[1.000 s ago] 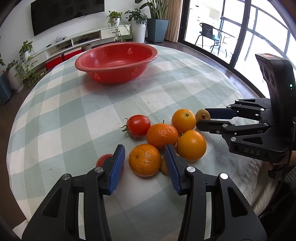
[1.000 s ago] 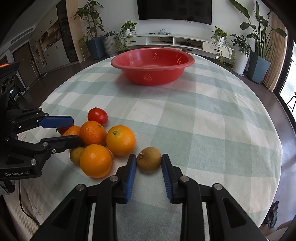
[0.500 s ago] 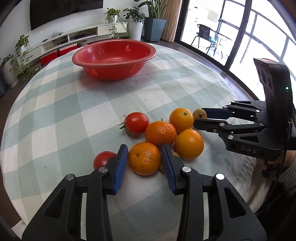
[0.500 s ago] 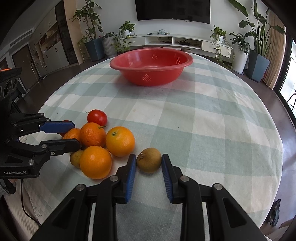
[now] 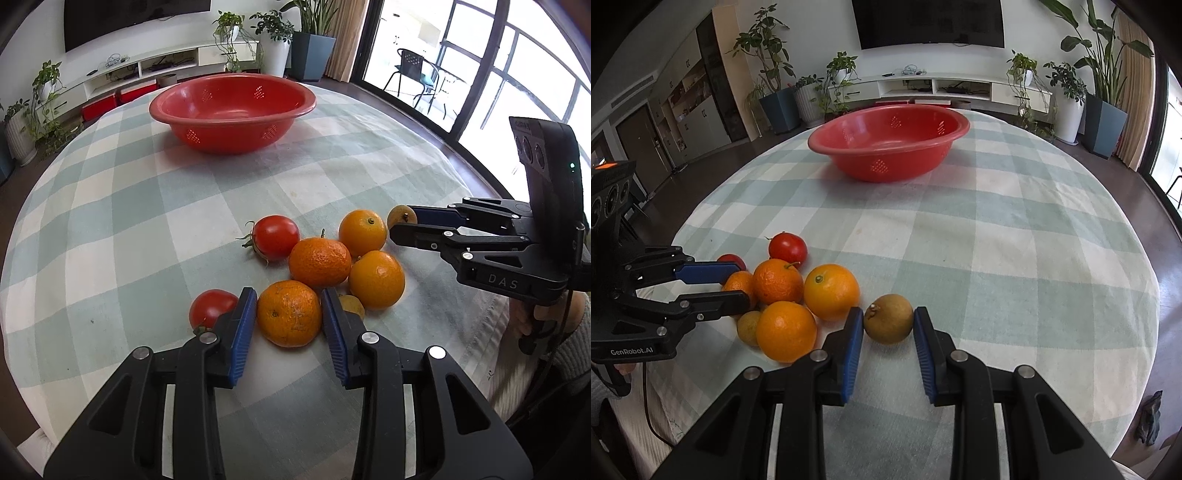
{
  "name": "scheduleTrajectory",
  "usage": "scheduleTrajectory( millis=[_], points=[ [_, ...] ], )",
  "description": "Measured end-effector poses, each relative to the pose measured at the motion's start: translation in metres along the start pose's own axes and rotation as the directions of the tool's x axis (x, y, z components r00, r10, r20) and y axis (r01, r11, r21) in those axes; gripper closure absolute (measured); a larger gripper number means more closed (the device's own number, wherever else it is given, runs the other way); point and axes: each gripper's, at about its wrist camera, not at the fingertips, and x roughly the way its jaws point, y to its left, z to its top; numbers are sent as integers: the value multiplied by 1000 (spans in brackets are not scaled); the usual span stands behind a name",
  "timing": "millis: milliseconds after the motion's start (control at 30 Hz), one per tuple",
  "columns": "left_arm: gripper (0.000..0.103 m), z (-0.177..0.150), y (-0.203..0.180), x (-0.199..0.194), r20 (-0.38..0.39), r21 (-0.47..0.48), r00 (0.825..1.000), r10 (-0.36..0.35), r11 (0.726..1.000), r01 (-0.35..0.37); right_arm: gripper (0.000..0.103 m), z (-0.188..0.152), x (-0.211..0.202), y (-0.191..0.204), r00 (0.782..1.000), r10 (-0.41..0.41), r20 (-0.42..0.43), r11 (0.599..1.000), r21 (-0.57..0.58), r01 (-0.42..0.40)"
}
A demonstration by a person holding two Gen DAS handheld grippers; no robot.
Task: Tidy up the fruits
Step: 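Close the left tool on a large orange and lift it, then carry the orange in the left tool while the right tool carries the brown fruit over the red bowl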
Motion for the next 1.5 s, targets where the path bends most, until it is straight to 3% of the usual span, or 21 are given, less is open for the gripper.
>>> scheduleTrajectory(
  millis=[867, 1500],
  points=[
    [69, 15, 11, -23, 62, -83, 996, -64, 994, 69, 72, 12, -10, -15, 992, 114, 51, 988, 103, -119],
    [69, 65, 24, -27, 106, -100, 993, -51, 993, 62, 72, 66, -3, -27, 978, 178, 107, 973, 127, -191]
  ],
)
